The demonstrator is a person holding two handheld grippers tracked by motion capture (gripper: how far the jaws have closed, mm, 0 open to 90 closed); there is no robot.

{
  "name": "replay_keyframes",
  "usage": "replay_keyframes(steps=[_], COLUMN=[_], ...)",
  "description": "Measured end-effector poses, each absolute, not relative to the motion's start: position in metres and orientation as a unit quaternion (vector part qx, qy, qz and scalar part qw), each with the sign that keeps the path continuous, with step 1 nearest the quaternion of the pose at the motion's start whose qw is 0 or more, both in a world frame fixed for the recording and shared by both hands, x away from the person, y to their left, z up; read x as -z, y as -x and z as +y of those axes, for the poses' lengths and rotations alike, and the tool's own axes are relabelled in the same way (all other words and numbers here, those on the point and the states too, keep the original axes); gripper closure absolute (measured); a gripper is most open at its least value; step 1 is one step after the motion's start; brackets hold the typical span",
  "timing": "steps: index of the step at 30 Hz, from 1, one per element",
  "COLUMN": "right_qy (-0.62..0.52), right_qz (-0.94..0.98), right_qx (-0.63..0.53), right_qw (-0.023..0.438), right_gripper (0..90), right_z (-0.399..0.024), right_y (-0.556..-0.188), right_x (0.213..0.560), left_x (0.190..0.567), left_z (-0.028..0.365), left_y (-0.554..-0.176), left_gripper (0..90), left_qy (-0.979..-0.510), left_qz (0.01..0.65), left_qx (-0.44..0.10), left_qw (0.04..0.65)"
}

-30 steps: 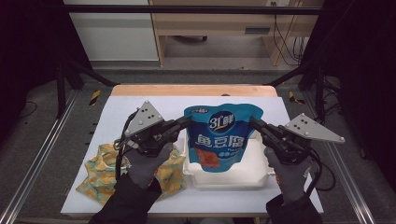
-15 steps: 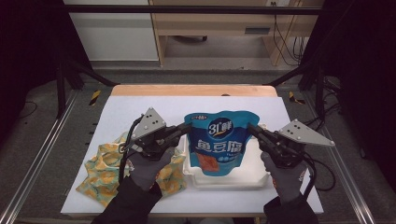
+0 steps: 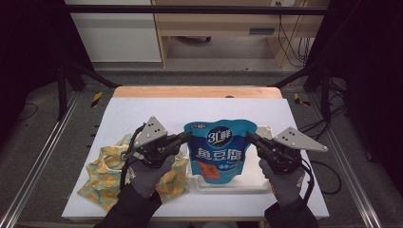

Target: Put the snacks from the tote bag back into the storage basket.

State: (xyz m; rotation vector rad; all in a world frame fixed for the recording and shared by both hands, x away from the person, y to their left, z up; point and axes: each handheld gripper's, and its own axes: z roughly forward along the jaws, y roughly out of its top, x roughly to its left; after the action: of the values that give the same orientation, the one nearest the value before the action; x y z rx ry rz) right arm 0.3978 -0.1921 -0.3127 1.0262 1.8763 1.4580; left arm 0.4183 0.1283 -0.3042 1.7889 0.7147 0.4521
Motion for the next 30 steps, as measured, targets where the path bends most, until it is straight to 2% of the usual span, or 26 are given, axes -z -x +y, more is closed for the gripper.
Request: replay_keyframes(steps=[30], right_qy=[-0.391], right_qz=[0.715], right_qx=[-0.521], right_qw=[0.255], right_gripper=[90.0], right_z=[-0.188], right_y=[-0.400], right_x=[0.334], left_x=[0.323], left_z=[0.131], left_y=[-0.419], left_gripper=[90.0], left_qy=[-0.768], left_qz=[0.309], left_qx=[-0.179], left_qw=[0.531])
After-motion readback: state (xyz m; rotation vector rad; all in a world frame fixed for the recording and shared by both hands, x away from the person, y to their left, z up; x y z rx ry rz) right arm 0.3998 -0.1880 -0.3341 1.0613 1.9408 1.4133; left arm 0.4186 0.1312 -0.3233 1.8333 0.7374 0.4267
